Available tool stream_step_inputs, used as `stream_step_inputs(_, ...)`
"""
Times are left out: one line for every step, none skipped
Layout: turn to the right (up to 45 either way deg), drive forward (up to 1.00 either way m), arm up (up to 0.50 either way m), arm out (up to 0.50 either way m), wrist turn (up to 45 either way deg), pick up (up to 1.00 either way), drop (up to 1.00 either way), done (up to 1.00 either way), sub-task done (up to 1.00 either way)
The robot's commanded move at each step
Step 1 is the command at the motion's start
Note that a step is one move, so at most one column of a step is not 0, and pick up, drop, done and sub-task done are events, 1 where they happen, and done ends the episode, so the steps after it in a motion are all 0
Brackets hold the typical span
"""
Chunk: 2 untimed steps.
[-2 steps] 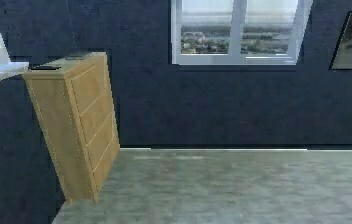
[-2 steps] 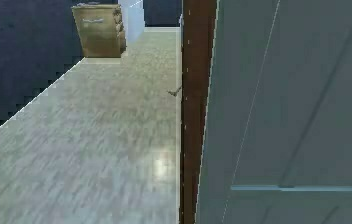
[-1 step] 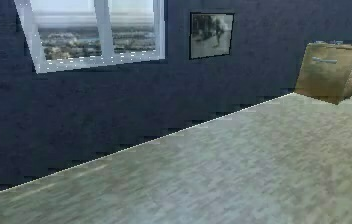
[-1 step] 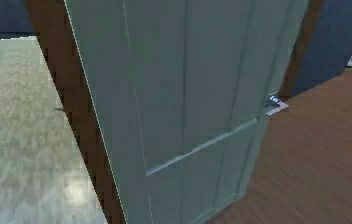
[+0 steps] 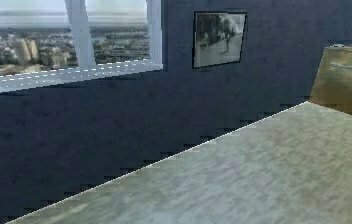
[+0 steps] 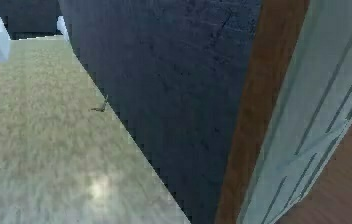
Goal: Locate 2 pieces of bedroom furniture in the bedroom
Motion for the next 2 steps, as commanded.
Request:
stream_step_inputs(45.0, 0.00, 0.00, 0.00, 0.0, 0.00, 0.00, 0.00, 0.00)
stream_step_inputs(6.0, 0.00, 0.00, 0.00, 0.0, 0.00, 0.00, 0.00, 0.00)
